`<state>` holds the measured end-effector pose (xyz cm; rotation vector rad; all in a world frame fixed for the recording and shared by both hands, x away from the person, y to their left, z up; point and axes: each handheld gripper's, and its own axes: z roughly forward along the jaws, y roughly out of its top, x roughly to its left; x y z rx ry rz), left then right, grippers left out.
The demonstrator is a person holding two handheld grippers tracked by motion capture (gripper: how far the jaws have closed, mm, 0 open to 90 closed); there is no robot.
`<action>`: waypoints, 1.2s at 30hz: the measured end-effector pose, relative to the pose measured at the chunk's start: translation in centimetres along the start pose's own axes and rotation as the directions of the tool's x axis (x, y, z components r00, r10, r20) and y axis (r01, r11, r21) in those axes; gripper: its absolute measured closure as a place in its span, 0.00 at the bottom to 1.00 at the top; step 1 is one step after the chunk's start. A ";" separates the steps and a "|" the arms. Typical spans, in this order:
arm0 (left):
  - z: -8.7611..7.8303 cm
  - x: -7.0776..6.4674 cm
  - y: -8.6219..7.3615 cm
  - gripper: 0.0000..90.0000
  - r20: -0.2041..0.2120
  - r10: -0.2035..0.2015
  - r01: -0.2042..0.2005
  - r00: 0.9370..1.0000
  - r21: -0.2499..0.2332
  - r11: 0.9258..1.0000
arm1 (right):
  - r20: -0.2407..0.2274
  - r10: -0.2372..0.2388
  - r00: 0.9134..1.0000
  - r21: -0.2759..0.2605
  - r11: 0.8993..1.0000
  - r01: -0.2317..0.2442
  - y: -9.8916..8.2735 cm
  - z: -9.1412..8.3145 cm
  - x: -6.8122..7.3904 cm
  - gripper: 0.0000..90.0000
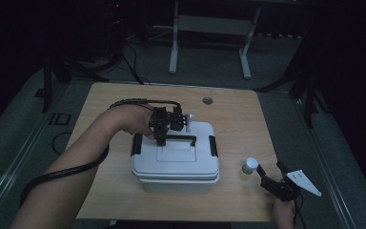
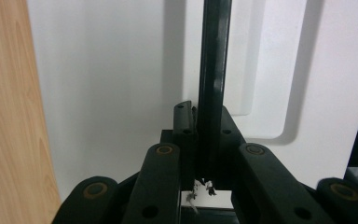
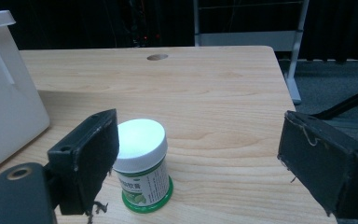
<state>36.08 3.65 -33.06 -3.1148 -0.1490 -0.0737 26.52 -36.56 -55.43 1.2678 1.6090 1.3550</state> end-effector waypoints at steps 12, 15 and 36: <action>-0.7 0.0 -3.1 0.93 -0.004 -0.041 0.041 0.999 -0.003 0.999 | 0.002 -0.004 1.000 0.003 1.000 0.004 0.0 0.0 0.0 0.13; -1.1 -0.2 -3.9 0.93 -0.017 -0.047 0.047 0.999 -0.012 0.999 | 0.004 -0.002 1.000 0.003 1.000 0.002 0.0 0.0 0.0 0.13; -3.3 -1.3 -13.9 0.93 -0.037 -0.228 0.227 0.973 -0.011 0.974 | 0.015 -0.013 1.000 0.010 1.000 0.013 0.0 0.1 0.2 0.13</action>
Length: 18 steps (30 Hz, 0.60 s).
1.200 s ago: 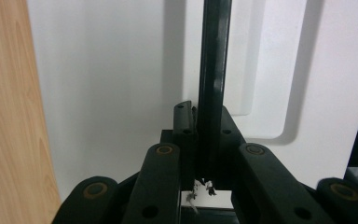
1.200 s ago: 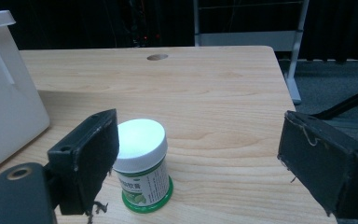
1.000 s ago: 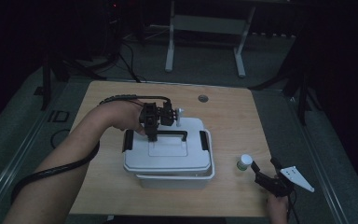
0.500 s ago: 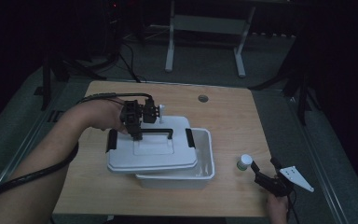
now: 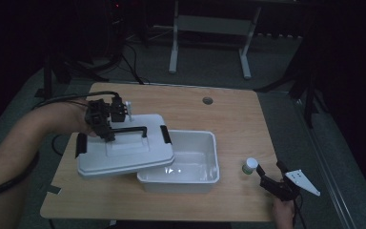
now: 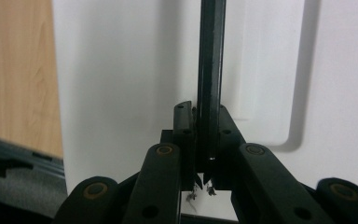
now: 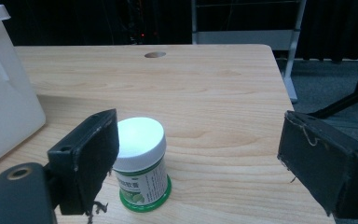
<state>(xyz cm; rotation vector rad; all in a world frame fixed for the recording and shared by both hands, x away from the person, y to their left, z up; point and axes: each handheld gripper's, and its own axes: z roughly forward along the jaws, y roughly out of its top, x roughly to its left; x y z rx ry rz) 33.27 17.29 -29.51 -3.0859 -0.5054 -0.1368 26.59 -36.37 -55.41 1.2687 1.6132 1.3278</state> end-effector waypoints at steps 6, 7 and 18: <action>-0.5 0.4 -3.9 0.93 -0.004 -0.082 0.082 0.997 -0.009 0.997 | 0.004 -0.006 1.000 0.004 1.000 0.005 0.0 0.0 0.1 0.13; -0.5 0.5 -4.5 0.93 -0.005 -0.097 0.097 0.995 -0.008 0.995 | 0.005 -0.006 1.000 0.004 1.000 0.006 0.0 0.0 0.1 0.13; 1.4 1.5 -10.4 0.93 -0.003 -0.241 0.241 0.970 0.043 0.970 | 0.012 -0.019 1.000 0.011 1.000 0.019 0.0 0.1 0.2 0.13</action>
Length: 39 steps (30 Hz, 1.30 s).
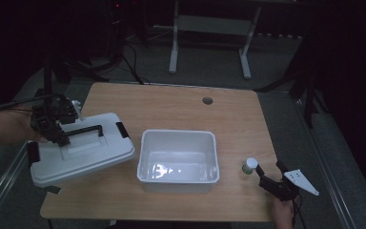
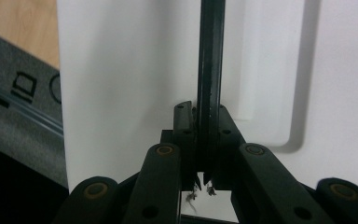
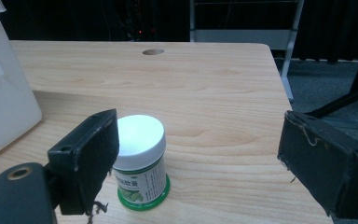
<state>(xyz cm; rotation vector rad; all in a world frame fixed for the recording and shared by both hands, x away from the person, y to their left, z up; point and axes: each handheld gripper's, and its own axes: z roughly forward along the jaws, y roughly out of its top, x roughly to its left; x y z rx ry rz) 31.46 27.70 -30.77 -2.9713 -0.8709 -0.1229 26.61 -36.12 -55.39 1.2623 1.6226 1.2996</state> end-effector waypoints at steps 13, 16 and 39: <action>5.8 1.9 0.0 0.93 0.059 -0.056 0.055 0.997 0.014 0.998 | 0.002 -0.014 1.000 0.002 1.000 0.014 0.0 0.0 0.1 0.13; 6.9 2.0 0.6 0.93 0.071 -0.053 0.053 0.996 -0.006 0.999 | 0.001 -0.013 1.000 0.001 1.000 0.013 0.0 0.0 0.1 0.13; 16.9 0.8 1.1 0.92 0.234 -0.055 0.056 0.971 0.003 0.998 | -0.006 -0.013 1.000 0.001 1.000 0.013 0.0 0.0 0.1 0.13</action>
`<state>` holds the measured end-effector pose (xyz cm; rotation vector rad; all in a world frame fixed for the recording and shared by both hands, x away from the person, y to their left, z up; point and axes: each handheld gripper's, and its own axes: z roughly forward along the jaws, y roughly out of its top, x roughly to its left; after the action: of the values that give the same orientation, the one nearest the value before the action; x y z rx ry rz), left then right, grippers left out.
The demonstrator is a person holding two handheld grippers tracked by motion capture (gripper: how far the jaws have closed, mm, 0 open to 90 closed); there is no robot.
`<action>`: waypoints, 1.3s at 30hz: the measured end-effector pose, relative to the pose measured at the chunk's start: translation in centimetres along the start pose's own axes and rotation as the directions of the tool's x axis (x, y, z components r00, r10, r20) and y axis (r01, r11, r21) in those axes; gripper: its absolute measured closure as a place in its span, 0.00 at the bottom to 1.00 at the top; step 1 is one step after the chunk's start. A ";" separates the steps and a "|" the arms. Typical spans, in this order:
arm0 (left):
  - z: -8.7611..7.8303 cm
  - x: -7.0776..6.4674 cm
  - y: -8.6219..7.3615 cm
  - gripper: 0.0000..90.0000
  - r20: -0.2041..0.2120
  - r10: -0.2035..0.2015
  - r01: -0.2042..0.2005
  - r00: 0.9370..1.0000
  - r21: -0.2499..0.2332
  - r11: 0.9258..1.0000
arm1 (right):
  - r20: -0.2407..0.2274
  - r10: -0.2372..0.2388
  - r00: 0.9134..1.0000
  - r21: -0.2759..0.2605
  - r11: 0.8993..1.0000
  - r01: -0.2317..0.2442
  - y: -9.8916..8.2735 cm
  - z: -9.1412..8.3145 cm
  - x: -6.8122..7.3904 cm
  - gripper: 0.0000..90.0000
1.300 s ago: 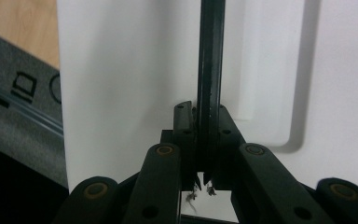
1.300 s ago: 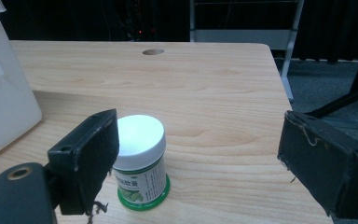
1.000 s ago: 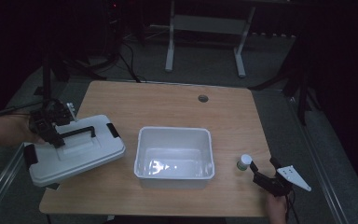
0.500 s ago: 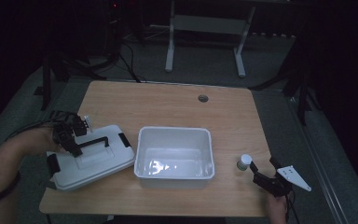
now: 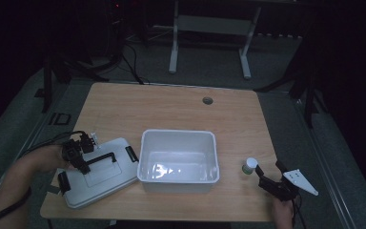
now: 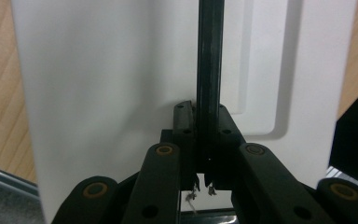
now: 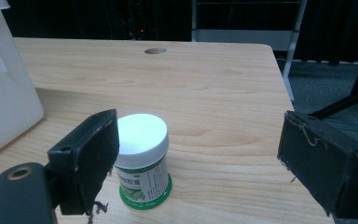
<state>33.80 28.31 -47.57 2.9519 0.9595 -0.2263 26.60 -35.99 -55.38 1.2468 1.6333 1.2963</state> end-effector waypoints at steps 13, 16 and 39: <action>1.7 0.4 -0.4 0.92 0.010 -0.008 0.008 1.000 0.011 1.000 | 0.003 -0.005 1.000 0.004 1.000 0.005 0.0 0.0 0.0 0.13; 1.6 0.3 -0.4 0.86 -0.006 -0.011 0.011 1.000 0.002 1.000 | 0.002 -0.009 1.000 0.009 1.000 0.009 0.1 0.0 0.0 0.13; 0.5 -0.1 -1.4 0.46 -0.004 -0.050 0.050 0.999 -0.046 0.998 | -0.121 -0.056 0.991 0.390 0.915 0.100 2.3 0.2 -1.5 0.13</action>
<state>32.89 29.34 -48.01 2.8913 1.0259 -0.1948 27.85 -37.30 -53.31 1.3437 2.0767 1.0277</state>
